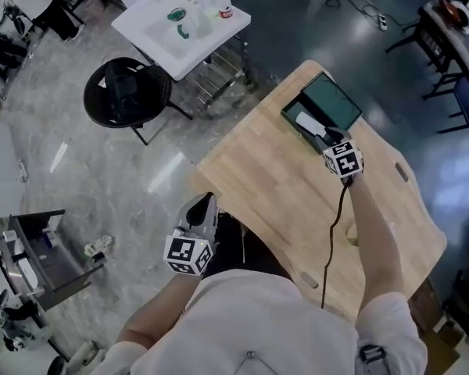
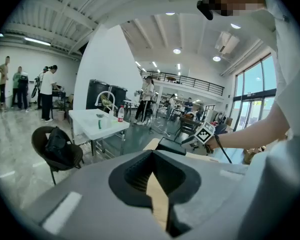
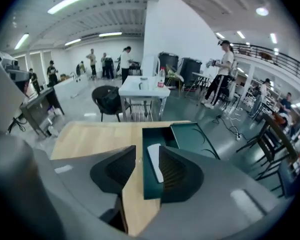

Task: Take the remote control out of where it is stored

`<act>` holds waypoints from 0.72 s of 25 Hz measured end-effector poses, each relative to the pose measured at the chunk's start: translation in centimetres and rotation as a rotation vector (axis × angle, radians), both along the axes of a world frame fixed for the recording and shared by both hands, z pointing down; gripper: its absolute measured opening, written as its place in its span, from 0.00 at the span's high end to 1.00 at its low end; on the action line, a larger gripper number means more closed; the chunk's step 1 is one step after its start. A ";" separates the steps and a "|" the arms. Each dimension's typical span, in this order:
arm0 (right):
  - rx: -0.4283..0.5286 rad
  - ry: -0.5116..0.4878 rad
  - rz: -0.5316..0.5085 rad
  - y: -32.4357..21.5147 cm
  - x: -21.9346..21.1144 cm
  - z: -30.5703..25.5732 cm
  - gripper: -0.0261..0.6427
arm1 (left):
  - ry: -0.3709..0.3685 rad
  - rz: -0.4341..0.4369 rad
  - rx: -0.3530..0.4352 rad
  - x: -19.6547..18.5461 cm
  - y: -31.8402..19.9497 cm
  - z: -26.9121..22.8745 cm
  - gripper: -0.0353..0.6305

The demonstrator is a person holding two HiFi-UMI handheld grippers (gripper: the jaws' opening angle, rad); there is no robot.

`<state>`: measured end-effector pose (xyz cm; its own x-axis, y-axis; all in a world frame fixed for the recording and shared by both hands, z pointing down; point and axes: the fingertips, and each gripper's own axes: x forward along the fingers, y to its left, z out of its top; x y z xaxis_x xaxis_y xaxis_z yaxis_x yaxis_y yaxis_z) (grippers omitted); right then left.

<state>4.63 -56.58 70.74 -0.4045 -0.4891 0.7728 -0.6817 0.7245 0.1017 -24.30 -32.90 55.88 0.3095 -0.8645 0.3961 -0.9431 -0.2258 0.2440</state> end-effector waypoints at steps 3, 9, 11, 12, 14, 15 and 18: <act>-0.079 0.149 -0.092 -2.7 0.4 5.2 0.66 | 0.001 -0.065 -0.051 -2.0 1.6 1.7 0.94; -0.211 0.334 -0.210 -5.0 1.2 12.1 0.59 | 0.008 -0.144 -0.107 -3.6 3.6 4.1 0.94; -0.268 0.377 -0.228 -5.0 1.6 14.0 0.55 | 0.013 -0.156 -0.116 -4.1 4.0 4.8 0.94; -0.274 0.395 -0.237 -5.3 1.7 14.8 0.54 | 0.015 -0.161 -0.122 -4.3 4.3 5.2 0.94; -0.267 0.429 -0.245 -6.2 1.9 15.9 0.53 | 0.019 -0.169 -0.138 -4.6 4.9 5.9 0.94; -0.275 0.442 -0.243 -6.3 2.1 16.3 0.53 | 0.021 -0.173 -0.148 -4.7 5.2 6.3 0.94; -0.350 0.448 -0.239 -5.3 1.8 17.3 0.55 | 0.034 -0.182 -0.168 -4.9 5.7 7.3 0.94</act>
